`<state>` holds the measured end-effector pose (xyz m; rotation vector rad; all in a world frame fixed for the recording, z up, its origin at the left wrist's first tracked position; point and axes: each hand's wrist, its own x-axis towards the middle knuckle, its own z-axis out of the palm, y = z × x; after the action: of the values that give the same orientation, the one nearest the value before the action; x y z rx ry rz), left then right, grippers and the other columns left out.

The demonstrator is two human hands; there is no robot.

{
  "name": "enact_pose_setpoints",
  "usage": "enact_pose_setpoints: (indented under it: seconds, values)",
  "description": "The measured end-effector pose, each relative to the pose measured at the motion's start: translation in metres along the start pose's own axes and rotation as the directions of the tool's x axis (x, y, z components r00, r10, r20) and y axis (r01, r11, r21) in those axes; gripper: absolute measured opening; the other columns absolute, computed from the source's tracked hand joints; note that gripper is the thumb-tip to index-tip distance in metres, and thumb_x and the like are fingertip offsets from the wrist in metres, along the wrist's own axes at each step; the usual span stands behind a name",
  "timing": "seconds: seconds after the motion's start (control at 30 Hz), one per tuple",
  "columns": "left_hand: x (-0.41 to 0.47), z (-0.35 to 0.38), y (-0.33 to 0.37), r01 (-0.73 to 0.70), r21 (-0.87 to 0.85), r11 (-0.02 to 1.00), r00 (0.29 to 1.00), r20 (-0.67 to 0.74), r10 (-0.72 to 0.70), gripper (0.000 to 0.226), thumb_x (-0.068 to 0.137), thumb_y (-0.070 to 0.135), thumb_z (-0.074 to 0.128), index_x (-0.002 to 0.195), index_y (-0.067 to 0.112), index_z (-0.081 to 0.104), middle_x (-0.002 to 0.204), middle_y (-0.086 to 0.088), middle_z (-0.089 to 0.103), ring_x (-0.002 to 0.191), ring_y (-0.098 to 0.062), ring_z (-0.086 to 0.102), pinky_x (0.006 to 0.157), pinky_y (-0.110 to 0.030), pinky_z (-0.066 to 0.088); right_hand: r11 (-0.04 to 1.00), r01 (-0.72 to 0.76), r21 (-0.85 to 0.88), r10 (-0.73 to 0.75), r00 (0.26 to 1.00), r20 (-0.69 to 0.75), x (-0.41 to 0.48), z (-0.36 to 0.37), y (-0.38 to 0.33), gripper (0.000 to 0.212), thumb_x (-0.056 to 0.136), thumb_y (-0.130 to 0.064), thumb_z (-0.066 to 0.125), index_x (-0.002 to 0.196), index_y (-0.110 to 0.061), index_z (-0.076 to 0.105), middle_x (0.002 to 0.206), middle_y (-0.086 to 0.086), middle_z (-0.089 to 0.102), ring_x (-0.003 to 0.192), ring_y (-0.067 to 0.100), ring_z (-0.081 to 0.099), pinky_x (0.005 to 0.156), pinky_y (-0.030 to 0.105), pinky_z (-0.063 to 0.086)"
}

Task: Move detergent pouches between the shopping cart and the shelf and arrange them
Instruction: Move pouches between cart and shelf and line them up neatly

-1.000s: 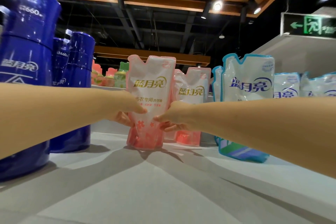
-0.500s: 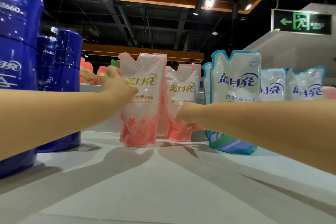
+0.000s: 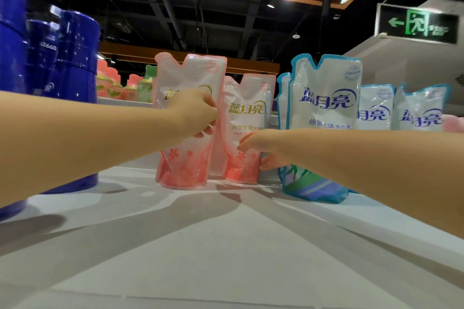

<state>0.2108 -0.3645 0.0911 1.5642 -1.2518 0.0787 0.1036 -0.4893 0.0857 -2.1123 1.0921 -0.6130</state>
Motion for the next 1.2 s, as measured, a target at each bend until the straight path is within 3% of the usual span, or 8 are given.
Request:
enact_pose_setpoints:
  seconds: [0.33,0.57,0.8,0.9,0.97,1.03,1.13,1.2]
  values:
    - [-0.004,0.001,-0.006,0.019,0.035,0.999,0.999,0.033,-0.02,0.018,0.09,0.004,0.049,0.079,0.013,0.06,0.076,-0.003,0.064,0.061,-0.012,0.062,0.059,-0.024,0.053,0.999,-0.036,0.027,0.036,0.999,-0.002,0.016,0.008,0.006,0.062,0.085,-0.016,0.062,0.141,-0.013,0.037,0.144,0.013,0.041,0.129,0.035,0.044,0.1,0.049,0.043]
    - [-0.009,-0.004,0.005,0.023,0.064,0.998,0.998,0.05,-0.026,0.017,0.09,0.006,0.049,0.08,0.015,0.059,0.077,-0.002,0.064,0.062,-0.01,0.062,0.054,-0.02,0.05,0.985,-0.001,0.173,0.014,0.997,-0.074,-0.013,-0.008,-0.016,0.07,0.089,-0.008,0.059,0.148,-0.012,0.02,0.156,0.009,0.019,0.141,0.03,0.025,0.11,0.045,0.033]
    - [-0.03,-0.001,0.043,0.0,0.083,0.997,0.997,0.083,-0.007,0.014,0.092,0.014,0.053,0.08,0.018,0.059,0.074,0.001,0.064,0.062,-0.007,0.061,0.053,-0.02,0.046,0.987,0.128,0.098,-0.114,0.984,-0.133,-0.074,-0.031,-0.023,0.05,0.093,-0.011,0.054,0.141,-0.009,0.036,0.141,0.009,0.045,0.13,0.023,0.043,0.109,0.04,0.036]
    - [-0.048,0.004,0.063,0.003,0.1,0.995,0.994,0.106,-0.013,0.01,0.092,0.018,0.055,0.085,0.017,0.061,0.074,0.002,0.064,0.063,-0.007,0.06,0.053,-0.018,0.045,0.987,0.159,0.032,-0.152,0.973,-0.175,-0.103,-0.045,-0.014,0.035,0.095,-0.015,0.051,0.129,-0.009,0.05,0.128,0.003,0.058,0.116,0.017,0.053,0.094,0.032,0.041]
    - [-0.06,0.008,0.076,0.013,0.118,0.993,0.993,0.117,-0.027,0.012,0.093,0.019,0.054,0.084,0.017,0.063,0.077,0.001,0.064,0.065,-0.008,0.06,0.054,-0.018,0.045,0.986,0.167,-0.008,-0.165,0.966,-0.197,-0.121,-0.058,-0.007,0.033,0.096,-0.013,0.049,0.128,-0.006,0.052,0.128,0.004,0.059,0.11,0.016,0.057,0.069,0.016,0.046]
    - [-0.074,0.01,0.088,0.026,0.123,0.992,0.992,0.118,-0.04,0.014,0.093,0.019,0.054,0.082,0.017,0.063,0.079,0.001,0.065,0.067,-0.008,0.06,0.055,-0.019,0.045,0.99,0.136,-0.039,-0.142,0.964,-0.227,-0.139,-0.071,-0.001,0.033,0.097,-0.013,0.046,0.129,-0.007,0.051,0.127,0.003,0.06,0.104,0.012,0.059,0.041,0.01,0.038]
    - [-0.095,0.014,0.103,0.013,0.122,0.992,0.995,0.092,-0.025,0.015,0.093,0.019,0.052,0.084,0.016,0.063,0.08,0.0,0.065,0.068,-0.008,0.059,0.057,-0.019,0.045,0.987,0.16,-0.002,-0.154,0.948,-0.28,-0.162,-0.089,0.012,0.029,0.097,-0.016,0.048,0.123,-0.007,0.056,0.122,0.002,0.064,0.098,0.011,0.06,0.042,0.014,0.038]
    - [-0.11,0.015,0.113,0.009,0.109,0.994,0.997,0.075,-0.017,0.012,0.093,0.019,0.053,0.086,0.016,0.063,0.079,0.001,0.064,0.068,-0.007,0.059,0.056,-0.019,0.044,0.98,0.184,0.081,-0.155,0.95,-0.272,-0.184,-0.096,0.019,0.03,0.097,-0.015,0.047,0.124,-0.004,0.055,0.121,0.004,0.064,0.094,0.012,0.059,0.055,0.011,0.045]
